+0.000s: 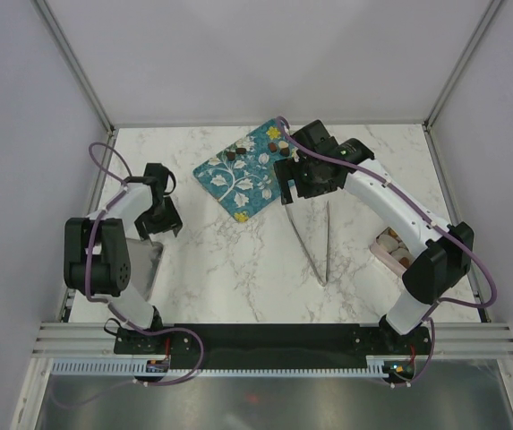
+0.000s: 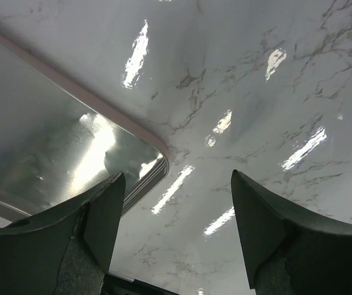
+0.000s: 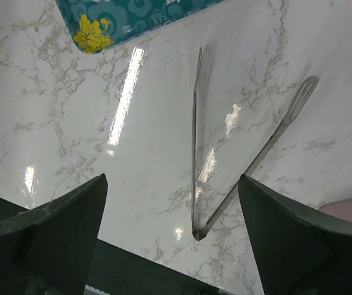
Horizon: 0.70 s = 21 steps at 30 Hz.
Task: Pack the chocolate
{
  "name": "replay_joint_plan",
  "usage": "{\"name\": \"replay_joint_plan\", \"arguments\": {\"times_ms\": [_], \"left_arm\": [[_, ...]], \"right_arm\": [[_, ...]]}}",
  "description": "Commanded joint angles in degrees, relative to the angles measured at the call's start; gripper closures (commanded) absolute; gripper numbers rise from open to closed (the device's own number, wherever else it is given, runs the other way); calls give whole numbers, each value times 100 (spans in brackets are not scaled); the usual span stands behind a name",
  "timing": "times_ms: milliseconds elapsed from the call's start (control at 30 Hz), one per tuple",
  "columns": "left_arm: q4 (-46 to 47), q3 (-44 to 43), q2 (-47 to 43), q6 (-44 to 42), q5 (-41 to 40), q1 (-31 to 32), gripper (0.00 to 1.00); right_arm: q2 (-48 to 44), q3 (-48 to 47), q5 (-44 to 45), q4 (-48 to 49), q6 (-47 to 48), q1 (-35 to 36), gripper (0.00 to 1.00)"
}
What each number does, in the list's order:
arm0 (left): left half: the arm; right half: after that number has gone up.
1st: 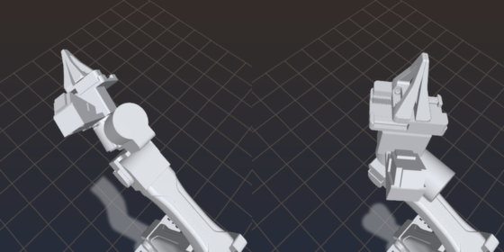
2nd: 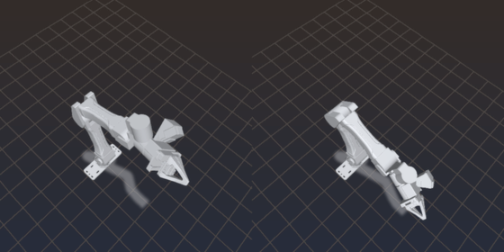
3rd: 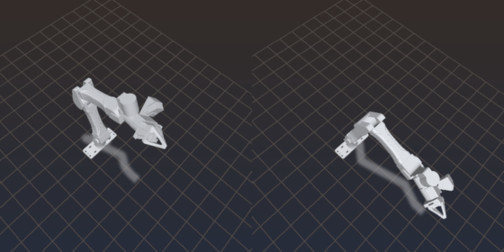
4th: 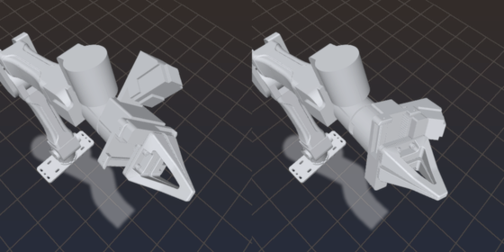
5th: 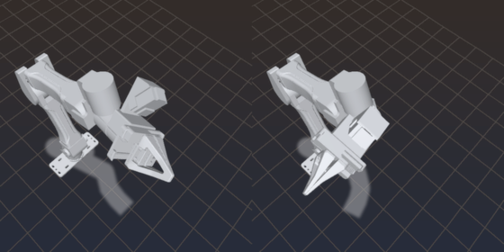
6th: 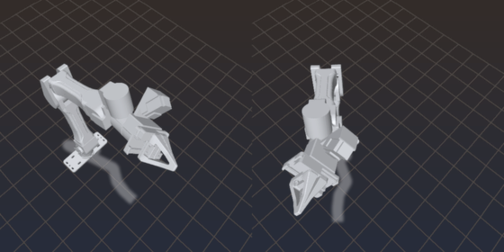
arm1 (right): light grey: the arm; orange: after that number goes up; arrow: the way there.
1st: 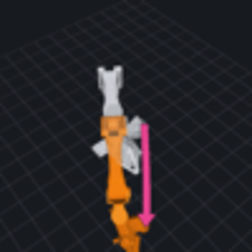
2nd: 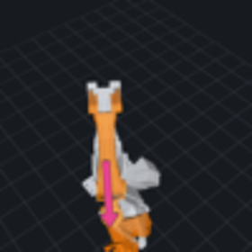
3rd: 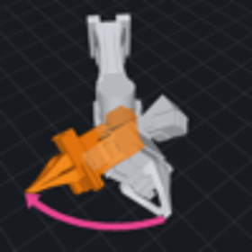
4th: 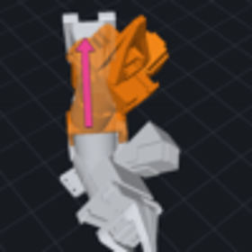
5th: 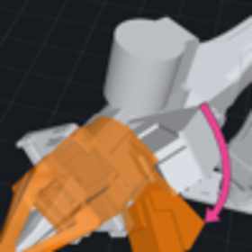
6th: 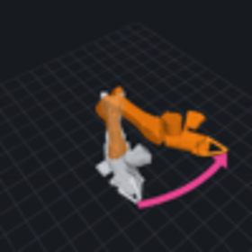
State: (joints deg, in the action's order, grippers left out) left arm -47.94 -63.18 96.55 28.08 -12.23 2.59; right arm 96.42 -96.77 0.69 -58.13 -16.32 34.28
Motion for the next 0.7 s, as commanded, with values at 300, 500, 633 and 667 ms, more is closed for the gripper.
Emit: {"name": "replay_joint_plan", "arguments": {"times_ms": [300, 500, 633, 667], "left_arm": [[127, 288, -49, 682, 1, -136, 31], [215, 236, 337, 752, 150, -136, 40], [320, 253, 435, 770, 230, -136, 48], [355, 314, 435, 778, 282, -136, 50]], "right_arm": [[-457, 325, 124, -6, -3, 26, 4], [-528, 361, 133, -23, -100, 26, 5], [-554, 326, 98, -49, -161, 26, 5], [-563, 317, 89, -67, -161, 26, 5]]}}
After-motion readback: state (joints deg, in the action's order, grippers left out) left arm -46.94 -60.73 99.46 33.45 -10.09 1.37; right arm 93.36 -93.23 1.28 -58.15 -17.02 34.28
